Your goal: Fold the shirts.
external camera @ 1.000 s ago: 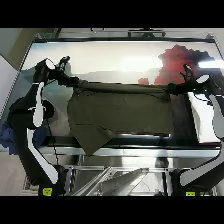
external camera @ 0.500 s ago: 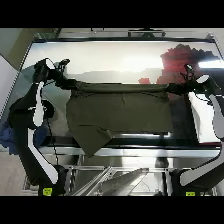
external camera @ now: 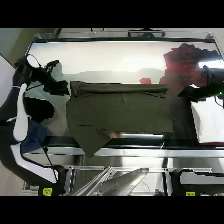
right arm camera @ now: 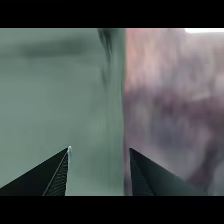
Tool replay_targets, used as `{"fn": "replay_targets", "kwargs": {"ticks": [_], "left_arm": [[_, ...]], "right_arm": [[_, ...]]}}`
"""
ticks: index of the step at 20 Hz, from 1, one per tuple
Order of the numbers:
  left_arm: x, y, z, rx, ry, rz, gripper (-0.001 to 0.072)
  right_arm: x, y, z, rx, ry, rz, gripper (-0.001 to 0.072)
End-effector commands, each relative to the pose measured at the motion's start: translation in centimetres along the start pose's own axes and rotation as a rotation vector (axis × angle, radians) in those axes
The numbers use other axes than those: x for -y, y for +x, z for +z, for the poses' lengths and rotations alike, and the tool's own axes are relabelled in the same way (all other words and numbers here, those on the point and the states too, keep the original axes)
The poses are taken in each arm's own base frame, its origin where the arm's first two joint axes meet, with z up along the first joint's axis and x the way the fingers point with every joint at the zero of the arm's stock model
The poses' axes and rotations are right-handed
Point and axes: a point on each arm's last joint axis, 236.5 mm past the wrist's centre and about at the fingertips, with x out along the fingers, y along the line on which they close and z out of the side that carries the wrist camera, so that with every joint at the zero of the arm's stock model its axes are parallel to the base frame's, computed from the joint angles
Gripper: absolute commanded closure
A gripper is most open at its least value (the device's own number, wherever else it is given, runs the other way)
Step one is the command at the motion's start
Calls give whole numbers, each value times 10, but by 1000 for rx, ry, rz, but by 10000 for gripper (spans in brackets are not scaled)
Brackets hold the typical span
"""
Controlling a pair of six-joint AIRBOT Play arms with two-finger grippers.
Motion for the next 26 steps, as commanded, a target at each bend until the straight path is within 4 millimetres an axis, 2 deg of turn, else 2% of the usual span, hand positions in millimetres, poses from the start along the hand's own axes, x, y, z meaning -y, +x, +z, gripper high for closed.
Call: {"fn": "replay_targets", "kwargs": {"ticks": [1,3,5,8,10,14,18,23,26], "left_arm": [[2,3,-88,-73,-62,-20,369],[3,12,-133,-88,-102,-26,369],[6,23,-175,-128,-132,-37,368],[12,42,-220,-162,-156,-44,368],[12,51,-231,-132,-166,-34,368],[8,70,-238,-52,-183,-11,368],[19,93,-232,-37,-249,-92,368],[36,118,-195,-21,-262,-243,368],[37,131,-190,-67,-281,-283,369]], "right_arm": [[24,-2,-89,-95,119,16,290],[38,15,-128,-118,201,21,289],[43,36,-155,-151,234,21,290],[32,58,-151,-122,219,62,290],[21,69,-146,-114,205,100,290],[0,92,-149,-156,180,168,290],[-19,103,-147,-160,146,211,290],[-25,104,-146,-162,135,226,291],[-27,102,-149,-171,135,236,291]]}}
